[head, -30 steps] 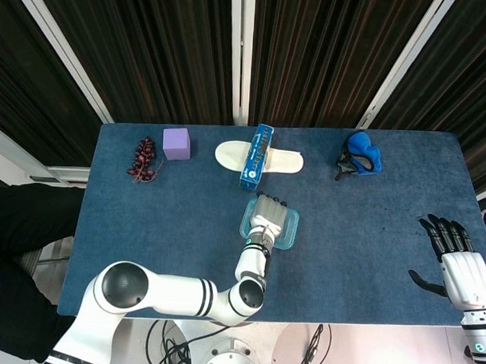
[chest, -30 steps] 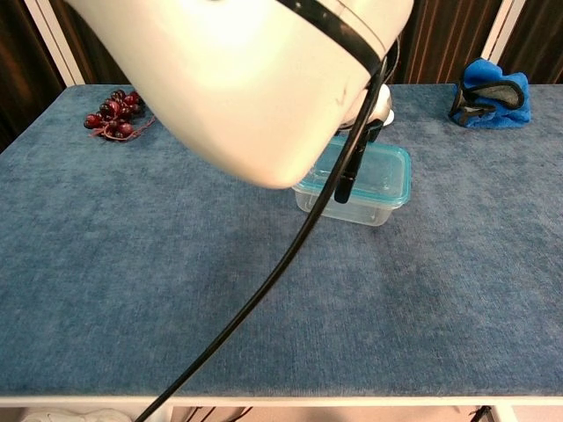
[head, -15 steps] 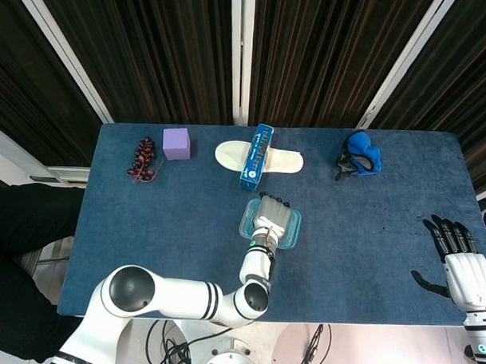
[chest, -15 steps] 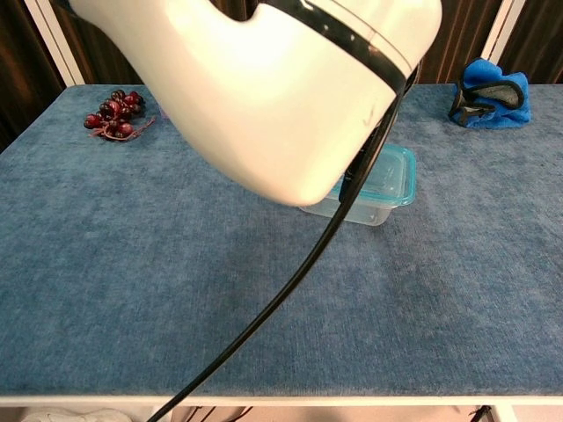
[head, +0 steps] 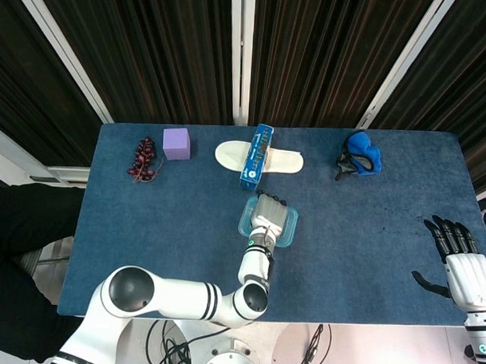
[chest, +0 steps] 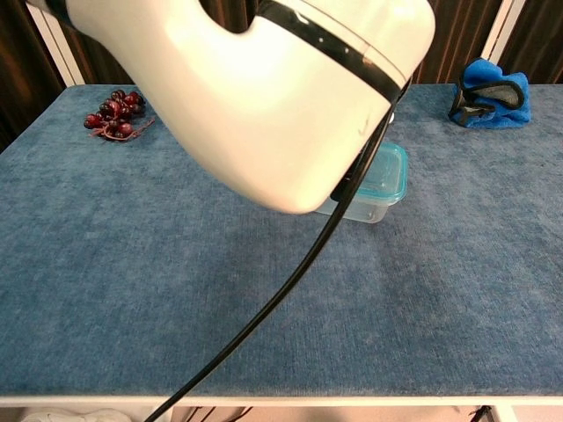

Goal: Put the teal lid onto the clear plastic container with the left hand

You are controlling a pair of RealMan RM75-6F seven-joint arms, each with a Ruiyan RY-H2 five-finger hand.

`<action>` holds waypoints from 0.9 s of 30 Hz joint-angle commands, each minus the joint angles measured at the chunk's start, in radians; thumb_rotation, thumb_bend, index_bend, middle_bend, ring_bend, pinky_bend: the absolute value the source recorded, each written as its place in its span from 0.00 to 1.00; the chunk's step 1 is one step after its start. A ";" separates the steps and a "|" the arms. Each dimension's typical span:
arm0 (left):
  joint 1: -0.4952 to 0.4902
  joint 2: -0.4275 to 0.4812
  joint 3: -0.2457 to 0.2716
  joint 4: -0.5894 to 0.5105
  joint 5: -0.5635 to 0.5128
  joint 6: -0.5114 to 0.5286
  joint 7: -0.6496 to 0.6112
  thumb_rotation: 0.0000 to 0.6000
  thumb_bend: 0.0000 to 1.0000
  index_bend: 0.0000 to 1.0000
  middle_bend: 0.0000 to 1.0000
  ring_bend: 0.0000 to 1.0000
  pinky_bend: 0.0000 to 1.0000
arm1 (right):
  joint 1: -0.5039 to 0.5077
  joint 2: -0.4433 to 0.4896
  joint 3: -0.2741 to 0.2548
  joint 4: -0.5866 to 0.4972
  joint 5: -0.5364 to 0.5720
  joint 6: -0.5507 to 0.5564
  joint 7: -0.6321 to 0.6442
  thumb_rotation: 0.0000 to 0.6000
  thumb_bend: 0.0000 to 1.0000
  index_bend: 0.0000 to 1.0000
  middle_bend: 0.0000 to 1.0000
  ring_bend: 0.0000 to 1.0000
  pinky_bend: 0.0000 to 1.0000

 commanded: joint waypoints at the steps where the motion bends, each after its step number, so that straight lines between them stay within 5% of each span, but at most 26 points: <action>1: 0.003 -0.003 -0.004 0.001 0.003 -0.003 0.001 1.00 0.05 0.32 0.31 0.19 0.16 | -0.001 0.000 0.000 0.000 0.000 0.001 0.000 1.00 0.11 0.00 0.04 0.00 0.00; 27: 0.024 -0.008 -0.040 -0.015 0.016 0.017 0.003 1.00 0.04 0.08 0.13 0.04 0.16 | -0.007 -0.001 -0.001 0.007 -0.001 0.006 0.009 1.00 0.12 0.00 0.06 0.00 0.00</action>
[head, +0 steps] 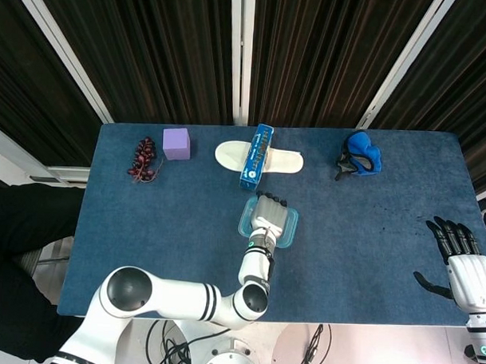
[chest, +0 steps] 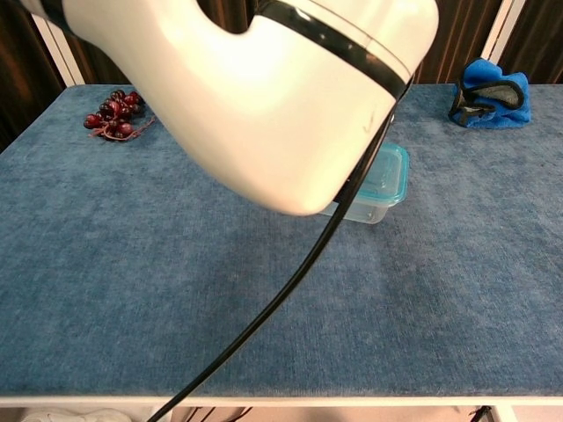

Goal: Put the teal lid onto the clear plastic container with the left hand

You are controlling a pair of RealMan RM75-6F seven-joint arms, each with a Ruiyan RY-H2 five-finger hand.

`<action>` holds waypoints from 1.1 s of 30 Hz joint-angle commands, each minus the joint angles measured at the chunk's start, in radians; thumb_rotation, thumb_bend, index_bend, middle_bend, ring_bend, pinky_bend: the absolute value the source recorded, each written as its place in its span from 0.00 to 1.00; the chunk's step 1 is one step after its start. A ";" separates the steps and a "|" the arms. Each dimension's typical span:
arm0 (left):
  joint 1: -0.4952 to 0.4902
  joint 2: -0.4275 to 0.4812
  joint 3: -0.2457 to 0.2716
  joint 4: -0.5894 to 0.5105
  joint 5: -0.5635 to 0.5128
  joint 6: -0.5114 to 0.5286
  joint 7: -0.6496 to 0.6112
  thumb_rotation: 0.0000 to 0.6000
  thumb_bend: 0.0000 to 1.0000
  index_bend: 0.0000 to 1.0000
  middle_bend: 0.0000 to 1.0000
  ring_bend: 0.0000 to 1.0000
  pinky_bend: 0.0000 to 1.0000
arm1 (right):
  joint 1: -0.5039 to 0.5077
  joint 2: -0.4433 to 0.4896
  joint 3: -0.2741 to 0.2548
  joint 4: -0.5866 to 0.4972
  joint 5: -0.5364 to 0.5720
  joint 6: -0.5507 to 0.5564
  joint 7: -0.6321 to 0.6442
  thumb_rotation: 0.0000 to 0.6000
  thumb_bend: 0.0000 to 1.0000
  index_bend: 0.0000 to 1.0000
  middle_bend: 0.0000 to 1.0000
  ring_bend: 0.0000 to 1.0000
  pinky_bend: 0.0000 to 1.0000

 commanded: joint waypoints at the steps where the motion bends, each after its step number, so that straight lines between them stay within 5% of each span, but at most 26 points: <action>1: 0.003 0.000 -0.001 -0.003 0.004 0.004 -0.003 1.00 0.03 0.07 0.11 0.02 0.15 | 0.000 0.000 0.000 0.000 -0.001 0.001 0.000 1.00 0.12 0.00 0.06 0.00 0.00; 15: 0.046 0.047 -0.006 -0.114 0.039 0.051 -0.032 1.00 0.03 0.04 0.02 0.00 0.12 | -0.005 -0.001 -0.003 0.004 -0.009 0.009 0.007 1.00 0.12 0.00 0.06 0.00 0.00; 23: 0.210 0.191 0.145 -0.405 0.392 -0.012 -0.249 1.00 0.00 0.11 0.08 0.00 0.04 | 0.004 -0.008 -0.003 0.015 -0.023 0.007 0.016 1.00 0.12 0.00 0.06 0.00 0.00; 33: 0.268 0.197 0.294 -0.405 0.561 -0.075 -0.381 1.00 0.00 0.18 0.11 0.00 0.04 | 0.012 -0.008 -0.003 -0.003 -0.025 -0.004 -0.007 1.00 0.12 0.00 0.06 0.00 0.00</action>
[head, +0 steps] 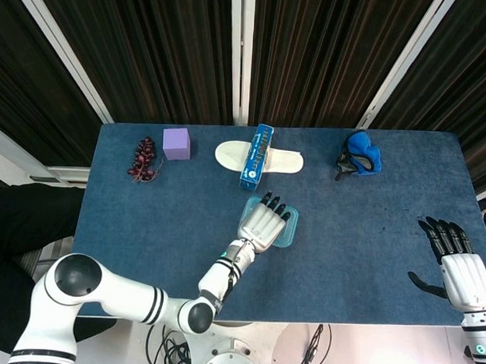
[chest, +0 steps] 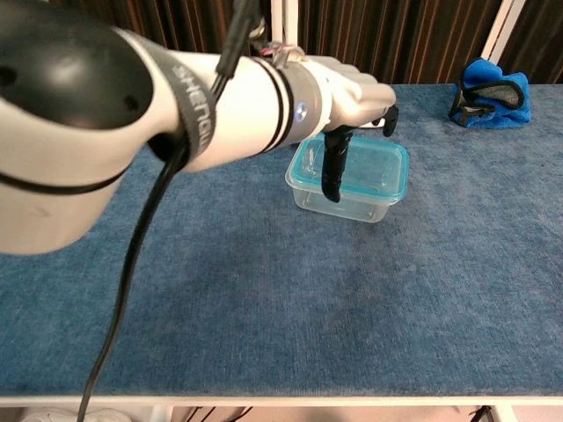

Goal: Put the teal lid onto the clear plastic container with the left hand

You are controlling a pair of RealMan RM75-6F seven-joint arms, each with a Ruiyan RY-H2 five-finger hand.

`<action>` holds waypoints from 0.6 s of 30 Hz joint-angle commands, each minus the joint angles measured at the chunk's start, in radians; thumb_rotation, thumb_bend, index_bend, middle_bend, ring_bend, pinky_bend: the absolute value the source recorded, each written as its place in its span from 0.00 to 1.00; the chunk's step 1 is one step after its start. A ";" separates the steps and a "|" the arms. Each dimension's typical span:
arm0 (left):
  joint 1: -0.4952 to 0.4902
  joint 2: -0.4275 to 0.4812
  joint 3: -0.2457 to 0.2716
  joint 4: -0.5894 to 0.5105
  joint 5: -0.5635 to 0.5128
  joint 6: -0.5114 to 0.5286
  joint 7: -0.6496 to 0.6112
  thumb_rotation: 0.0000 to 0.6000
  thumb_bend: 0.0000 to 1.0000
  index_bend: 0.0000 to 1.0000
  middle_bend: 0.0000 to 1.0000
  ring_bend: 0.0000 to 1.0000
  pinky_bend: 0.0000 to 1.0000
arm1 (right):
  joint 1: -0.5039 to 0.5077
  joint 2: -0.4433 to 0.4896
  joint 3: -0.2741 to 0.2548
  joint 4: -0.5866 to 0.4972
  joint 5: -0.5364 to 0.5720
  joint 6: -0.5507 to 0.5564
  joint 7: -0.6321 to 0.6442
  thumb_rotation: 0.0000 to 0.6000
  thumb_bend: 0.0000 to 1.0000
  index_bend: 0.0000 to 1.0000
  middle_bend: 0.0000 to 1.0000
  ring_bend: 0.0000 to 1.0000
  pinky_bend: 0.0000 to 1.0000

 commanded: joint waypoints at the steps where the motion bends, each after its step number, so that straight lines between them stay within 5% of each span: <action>1: 0.012 -0.001 0.031 -0.001 0.017 -0.012 -0.027 1.00 0.00 0.18 0.11 0.00 0.04 | 0.001 0.002 0.001 -0.006 0.002 -0.002 -0.006 1.00 0.12 0.00 0.06 0.00 0.00; 18: -0.010 -0.005 0.066 0.035 -0.058 0.008 -0.030 1.00 0.00 0.18 0.11 0.00 0.04 | -0.001 0.002 -0.001 -0.009 0.008 -0.001 -0.007 1.00 0.12 0.00 0.06 0.00 0.00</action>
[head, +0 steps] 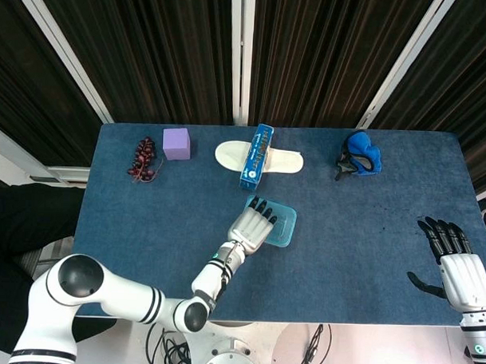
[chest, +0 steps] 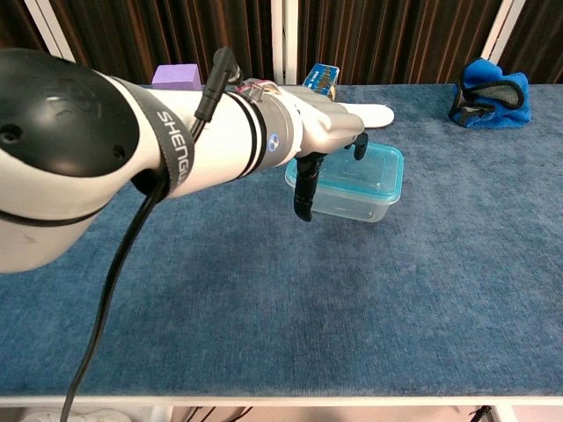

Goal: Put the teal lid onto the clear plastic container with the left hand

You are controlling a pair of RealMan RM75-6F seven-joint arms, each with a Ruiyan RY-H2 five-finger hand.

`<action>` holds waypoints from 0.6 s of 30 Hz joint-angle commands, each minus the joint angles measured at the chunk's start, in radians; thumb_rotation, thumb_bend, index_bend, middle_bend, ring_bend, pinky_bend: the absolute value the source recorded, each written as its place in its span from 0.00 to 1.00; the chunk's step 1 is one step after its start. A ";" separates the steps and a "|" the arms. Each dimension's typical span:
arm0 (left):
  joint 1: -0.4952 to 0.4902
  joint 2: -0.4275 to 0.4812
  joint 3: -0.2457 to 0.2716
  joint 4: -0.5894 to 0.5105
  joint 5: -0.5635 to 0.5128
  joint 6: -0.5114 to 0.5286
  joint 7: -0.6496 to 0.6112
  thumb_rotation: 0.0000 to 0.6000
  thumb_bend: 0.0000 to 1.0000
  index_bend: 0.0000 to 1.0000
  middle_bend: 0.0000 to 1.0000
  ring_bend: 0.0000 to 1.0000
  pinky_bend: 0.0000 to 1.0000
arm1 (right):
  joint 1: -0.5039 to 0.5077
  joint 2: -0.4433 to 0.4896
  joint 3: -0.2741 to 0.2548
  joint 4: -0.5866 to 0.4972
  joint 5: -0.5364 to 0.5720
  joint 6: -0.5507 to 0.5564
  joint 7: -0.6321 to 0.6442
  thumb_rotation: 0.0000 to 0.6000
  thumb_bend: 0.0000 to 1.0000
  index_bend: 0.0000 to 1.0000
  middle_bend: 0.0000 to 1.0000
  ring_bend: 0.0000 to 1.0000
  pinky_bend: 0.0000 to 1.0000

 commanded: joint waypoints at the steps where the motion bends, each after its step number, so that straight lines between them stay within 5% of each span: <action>1: -0.001 0.003 0.002 0.000 -0.004 0.005 -0.002 1.00 0.00 0.18 0.11 0.00 0.04 | -0.001 0.001 0.000 0.000 0.001 0.001 0.000 1.00 0.12 0.00 0.06 0.00 0.00; 13: 0.003 0.007 0.014 -0.019 0.001 0.016 -0.022 1.00 0.00 0.18 0.11 0.00 0.04 | -0.004 0.003 -0.001 -0.006 -0.003 0.008 -0.004 1.00 0.12 0.00 0.06 0.00 0.00; 18: 0.043 0.056 0.041 -0.101 0.128 0.042 -0.079 1.00 0.00 0.18 0.12 0.00 0.04 | -0.007 0.006 -0.001 -0.006 -0.006 0.016 -0.003 1.00 0.12 0.00 0.06 0.00 0.00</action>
